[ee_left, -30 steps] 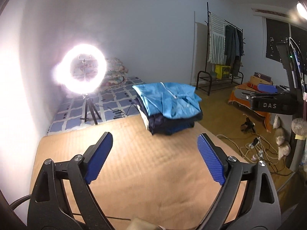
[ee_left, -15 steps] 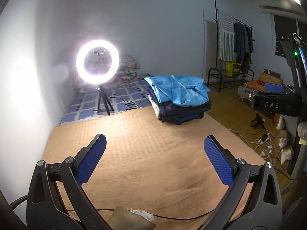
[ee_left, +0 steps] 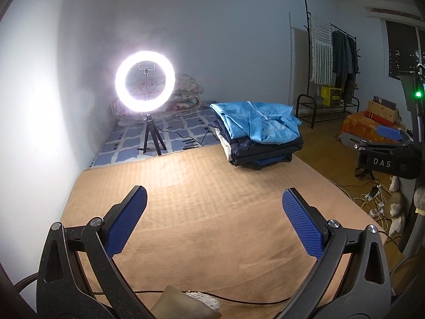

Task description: Fold large clothes

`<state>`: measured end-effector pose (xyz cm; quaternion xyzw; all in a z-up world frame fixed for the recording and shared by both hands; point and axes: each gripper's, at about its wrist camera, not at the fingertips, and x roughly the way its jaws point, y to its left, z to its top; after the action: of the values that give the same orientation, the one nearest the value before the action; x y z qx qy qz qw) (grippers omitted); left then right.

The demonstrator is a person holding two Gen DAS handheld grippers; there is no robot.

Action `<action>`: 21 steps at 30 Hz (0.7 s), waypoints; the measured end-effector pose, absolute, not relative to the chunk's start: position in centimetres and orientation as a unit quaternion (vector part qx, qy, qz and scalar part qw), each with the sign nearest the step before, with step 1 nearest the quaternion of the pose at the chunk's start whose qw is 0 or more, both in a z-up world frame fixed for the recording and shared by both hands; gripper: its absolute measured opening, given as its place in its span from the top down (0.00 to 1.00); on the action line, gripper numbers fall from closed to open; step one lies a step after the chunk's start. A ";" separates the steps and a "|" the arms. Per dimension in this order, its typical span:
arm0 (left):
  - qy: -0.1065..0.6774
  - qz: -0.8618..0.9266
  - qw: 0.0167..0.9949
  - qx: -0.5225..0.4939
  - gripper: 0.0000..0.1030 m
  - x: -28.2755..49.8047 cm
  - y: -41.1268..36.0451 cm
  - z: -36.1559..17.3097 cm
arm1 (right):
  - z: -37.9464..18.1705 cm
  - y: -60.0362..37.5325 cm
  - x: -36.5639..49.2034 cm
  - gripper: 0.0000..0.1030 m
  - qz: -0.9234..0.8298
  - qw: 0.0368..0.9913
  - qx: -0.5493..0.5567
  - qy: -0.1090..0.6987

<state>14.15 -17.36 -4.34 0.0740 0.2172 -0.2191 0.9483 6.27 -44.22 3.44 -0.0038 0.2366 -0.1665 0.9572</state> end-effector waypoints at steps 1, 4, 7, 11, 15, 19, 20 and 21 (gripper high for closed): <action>0.218 -0.219 0.948 0.075 0.00 14.2 -17.4 -4.4 | 3.4 -44.0 6.2 0.00 -0.167 0.957 -0.009 0.236; 0.218 -0.220 0.948 0.079 0.00 14.1 -17.5 -4.6 | 3.2 -43.6 6.4 0.00 -0.167 0.958 -0.021 0.234; 0.217 -0.222 0.947 0.084 0.00 14.0 -17.7 -4.7 | 3.1 -43.4 6.5 0.00 -0.164 0.958 -0.022 0.234; 0.218 -0.225 0.946 0.085 0.00 13.9 -17.9 -4.8 | 2.9 -43.3 6.6 0.00 -0.164 0.958 -0.024 0.236; 0.216 -0.223 0.947 0.087 0.00 13.8 -17.9 -4.8 | 2.8 -43.4 6.7 0.00 -0.163 0.957 -0.022 0.237; 0.217 -0.225 0.946 0.087 0.00 13.9 -17.9 -4.9 | 2.8 -43.4 6.8 0.00 -0.163 0.958 -0.025 0.235; 0.216 -0.224 0.946 0.087 0.00 13.8 -17.9 -4.9 | 2.8 -43.4 6.7 0.00 -0.163 0.958 -0.024 0.235; 0.216 -0.224 0.946 0.087 0.00 13.8 -17.9 -4.9 | 2.7 -43.3 6.7 0.00 -0.162 0.958 -0.024 0.235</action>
<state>13.84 -17.89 -4.86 0.0869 0.2164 -0.2241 0.9463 6.73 -43.35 2.75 -0.0244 0.2350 -0.1623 0.9580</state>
